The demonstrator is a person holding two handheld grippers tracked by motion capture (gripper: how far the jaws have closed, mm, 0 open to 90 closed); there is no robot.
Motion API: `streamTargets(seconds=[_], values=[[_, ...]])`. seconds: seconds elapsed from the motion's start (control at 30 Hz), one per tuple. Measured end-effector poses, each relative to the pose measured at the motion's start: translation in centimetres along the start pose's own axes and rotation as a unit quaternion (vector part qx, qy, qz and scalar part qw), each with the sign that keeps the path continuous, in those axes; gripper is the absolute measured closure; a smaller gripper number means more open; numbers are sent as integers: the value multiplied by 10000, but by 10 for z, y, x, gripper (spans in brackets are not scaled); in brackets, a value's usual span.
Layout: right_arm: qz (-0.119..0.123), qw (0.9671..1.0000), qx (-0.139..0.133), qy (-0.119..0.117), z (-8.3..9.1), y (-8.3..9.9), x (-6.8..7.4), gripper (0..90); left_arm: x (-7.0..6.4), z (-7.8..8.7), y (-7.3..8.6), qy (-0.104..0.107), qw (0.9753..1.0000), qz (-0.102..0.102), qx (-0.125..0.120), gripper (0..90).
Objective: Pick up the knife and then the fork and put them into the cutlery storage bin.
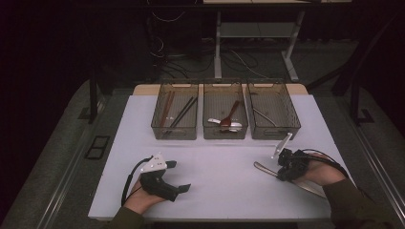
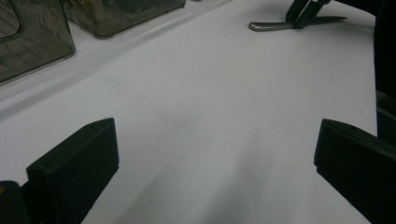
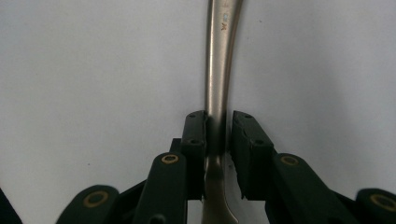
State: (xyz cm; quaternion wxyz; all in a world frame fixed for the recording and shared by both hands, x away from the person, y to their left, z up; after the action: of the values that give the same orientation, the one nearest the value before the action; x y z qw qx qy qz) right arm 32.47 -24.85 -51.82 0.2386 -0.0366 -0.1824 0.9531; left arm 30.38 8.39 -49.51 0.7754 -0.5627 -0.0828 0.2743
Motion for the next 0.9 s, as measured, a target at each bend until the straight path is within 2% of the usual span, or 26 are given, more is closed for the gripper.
streamTargets(seconds=[0.17, 0.3, 0.43, 0.5, 0.53, 0.7, 0.87, 0.9], values=[[65, 9996, 285, 35, -1, -2, 3, 786, -1, 0, -1, 12, 10000, -26, -28, 0], [62, 9993, 346, 81, -1, -3, 2, 789, 0, 0, -2, 15, 10000, -18, -50, 0], [-86, 9996, 267, 18, -1, -2, 3, 791, 0, -1, -2, 32, 10000, -41, -58, 0], [-80, 9998, 175, 48, 0, -1, 1, 791, 1, -2, -1, 28, 9999, -105, -46, 0], [-154, 9998, 110, -34, 0, -1, 3, 791, 2, -2, 0, 27, 9999, -132, -19, 0], [-76, 10000, 16, 34, 2, -1, -2, 791, 6, -2, -2, 45, 9998, -152, -108, 0], [-245, 9994, -214, 115, 5, -6, -6, 791, 7, -2, -3, 43, 9998, -133, -103, 0], [-242, 9991, -268, 208, 7, -7, -9, 791, 6, -1, -3, 49, 9998, -139, -100, 0]])
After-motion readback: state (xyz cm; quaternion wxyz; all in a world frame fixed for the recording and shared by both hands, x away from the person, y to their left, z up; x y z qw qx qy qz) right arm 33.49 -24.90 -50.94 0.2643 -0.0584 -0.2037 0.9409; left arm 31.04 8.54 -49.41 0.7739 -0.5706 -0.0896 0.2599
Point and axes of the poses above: each handheld gripper's, and its own axes: z roughly backward along the jaws, y roughly out of its underside, x roughly to its left, the point moved 10 cm from there along -z, roughly forward along the jaws, and after that the axes turned 10 degrees about -x, right-handed, at the moved point
